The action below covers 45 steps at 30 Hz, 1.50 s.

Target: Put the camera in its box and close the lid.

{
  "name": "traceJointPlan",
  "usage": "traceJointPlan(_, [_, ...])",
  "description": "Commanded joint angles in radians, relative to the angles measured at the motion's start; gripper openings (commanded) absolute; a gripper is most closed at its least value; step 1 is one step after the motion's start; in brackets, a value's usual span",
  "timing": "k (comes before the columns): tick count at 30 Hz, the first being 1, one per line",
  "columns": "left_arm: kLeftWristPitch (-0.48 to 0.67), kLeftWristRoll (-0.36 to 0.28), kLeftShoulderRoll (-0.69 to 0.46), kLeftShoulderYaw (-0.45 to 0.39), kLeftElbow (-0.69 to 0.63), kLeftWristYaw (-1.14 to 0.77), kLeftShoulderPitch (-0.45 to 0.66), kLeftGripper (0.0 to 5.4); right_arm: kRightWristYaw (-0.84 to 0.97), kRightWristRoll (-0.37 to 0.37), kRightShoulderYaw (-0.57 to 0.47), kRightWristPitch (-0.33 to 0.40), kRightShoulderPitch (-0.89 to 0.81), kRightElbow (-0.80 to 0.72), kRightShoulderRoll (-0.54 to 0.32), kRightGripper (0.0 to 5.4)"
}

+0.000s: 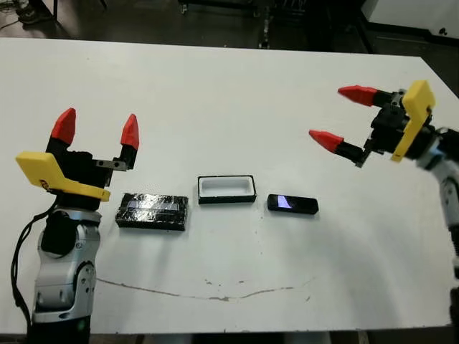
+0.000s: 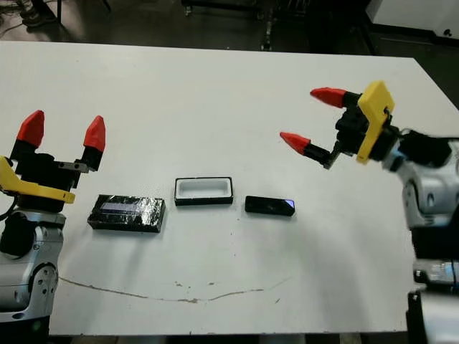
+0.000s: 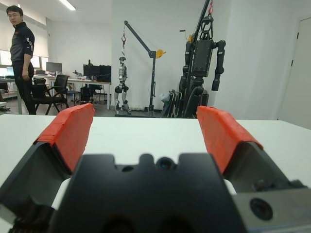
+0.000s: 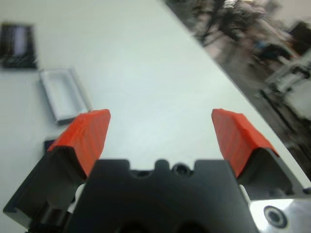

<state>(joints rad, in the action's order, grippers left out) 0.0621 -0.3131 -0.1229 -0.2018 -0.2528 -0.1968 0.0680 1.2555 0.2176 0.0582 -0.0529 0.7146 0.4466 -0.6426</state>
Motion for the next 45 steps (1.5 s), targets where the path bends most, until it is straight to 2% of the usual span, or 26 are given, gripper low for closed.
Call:
traceJointPlan(1, [-0.03, -0.009, -0.007, -0.007, -0.005, 0.01, -0.001, 5.39, 0.143, -0.025, 0.052, -0.02, 0.072, 0.085, -0.033, 5.4])
traceJointPlan(4, [-0.043, 0.0, -0.002, -0.008, -0.009, 0.029, -0.001, 5.39, 0.255, -0.019, 0.082, 0.042, 0.12, 0.133, -0.034, 5.4])
traceJointPlan(8, [-0.048, 0.003, -0.004, -0.006, -0.012, 0.037, -0.003, 5.39, 0.344, -0.028, 0.108, 0.042, 0.156, 0.172, -0.026, 5.4])
traceJointPlan(14, [-0.055, 0.002, -0.005, -0.007, -0.002, 0.039, 0.004, 5.39, 0.359, -0.016, 0.226, 0.043, 0.19, 0.183, -0.045, 5.4])
traceJointPlan(18, [-0.063, -0.001, 0.0, -0.008, -0.007, 0.045, 0.001, 5.39, 0.359, 0.072, 0.278, 0.066, 0.176, 0.19, -0.04, 5.4])
traceJointPlan(21, [-0.052, -0.003, -0.003, -0.009, -0.004, 0.036, -0.002, 5.39, 0.359, 0.15, 0.292, 0.126, 0.161, 0.206, -0.041, 5.4])
traceJointPlan(25, [-0.044, 0.005, -0.003, -0.007, 0.002, 0.036, -0.001, 5.39, 0.359, 0.192, 0.303, 0.094, 0.145, 0.234, -0.029, 5.4])
traceJointPlan(28, [-0.044, 0.01, -0.003, -0.003, -0.001, 0.037, -0.003, 5.39, 0.359, 0.182, 0.308, 0.09, 0.143, 0.252, -0.014, 5.4])
traceJointPlan(34, [-0.049, 0.009, 0.003, -0.004, -0.01, 0.042, -0.009, 5.39, 0.359, 0.133, 0.254, 0.106, 0.091, 0.202, 0.007, 5.4])
traceJointPlan(45, [-0.048, 0.004, 0.001, -0.007, -0.003, 0.038, -0.005, 5.39, 0.354, 0.088, 0.211, 0.184, 0.016, 0.071, 0.009, 5.4])
